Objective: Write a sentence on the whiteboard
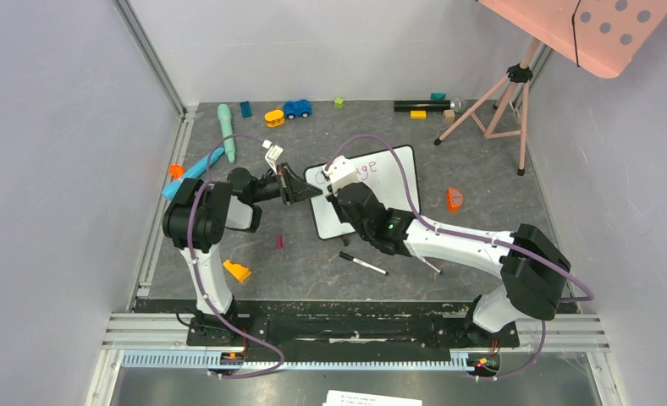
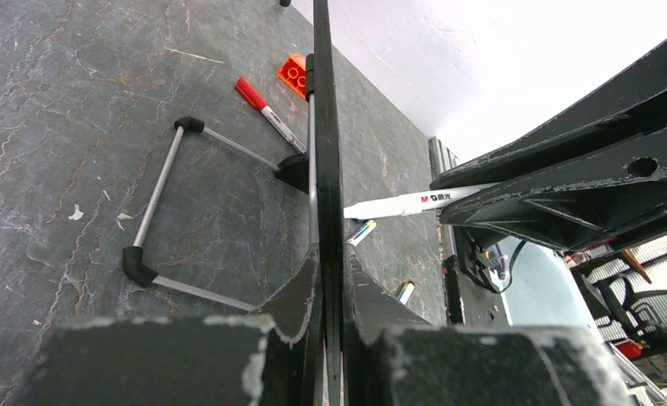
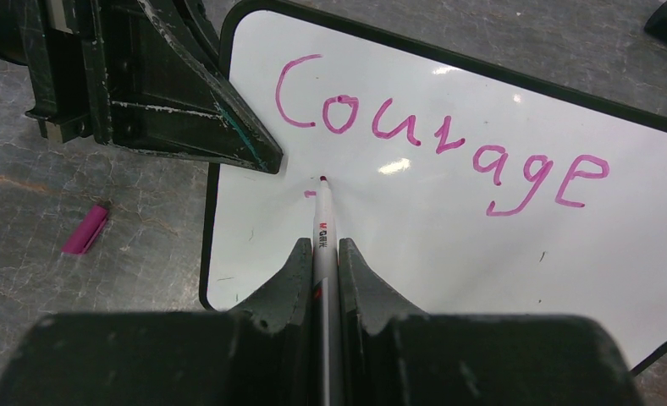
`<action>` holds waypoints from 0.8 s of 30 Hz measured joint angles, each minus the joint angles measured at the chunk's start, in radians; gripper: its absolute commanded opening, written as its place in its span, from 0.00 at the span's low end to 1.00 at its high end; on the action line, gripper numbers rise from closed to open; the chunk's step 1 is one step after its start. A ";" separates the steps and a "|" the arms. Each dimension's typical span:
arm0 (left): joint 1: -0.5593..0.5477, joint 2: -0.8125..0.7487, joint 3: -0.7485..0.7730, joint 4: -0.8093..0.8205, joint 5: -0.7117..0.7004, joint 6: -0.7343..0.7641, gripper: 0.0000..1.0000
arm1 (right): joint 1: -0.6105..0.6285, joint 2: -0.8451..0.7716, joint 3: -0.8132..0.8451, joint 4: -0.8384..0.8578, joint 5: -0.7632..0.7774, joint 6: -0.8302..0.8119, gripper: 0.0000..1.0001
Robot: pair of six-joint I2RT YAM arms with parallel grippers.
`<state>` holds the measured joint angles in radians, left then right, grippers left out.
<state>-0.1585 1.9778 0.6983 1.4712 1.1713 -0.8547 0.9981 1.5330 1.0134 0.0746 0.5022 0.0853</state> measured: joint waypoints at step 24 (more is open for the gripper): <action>0.000 0.000 0.000 -0.001 -0.002 0.000 0.02 | 0.000 -0.016 -0.055 0.031 -0.026 0.035 0.00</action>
<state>-0.1581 1.9778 0.6983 1.4700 1.1690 -0.8547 0.9977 1.5173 0.9581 0.1055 0.4759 0.1204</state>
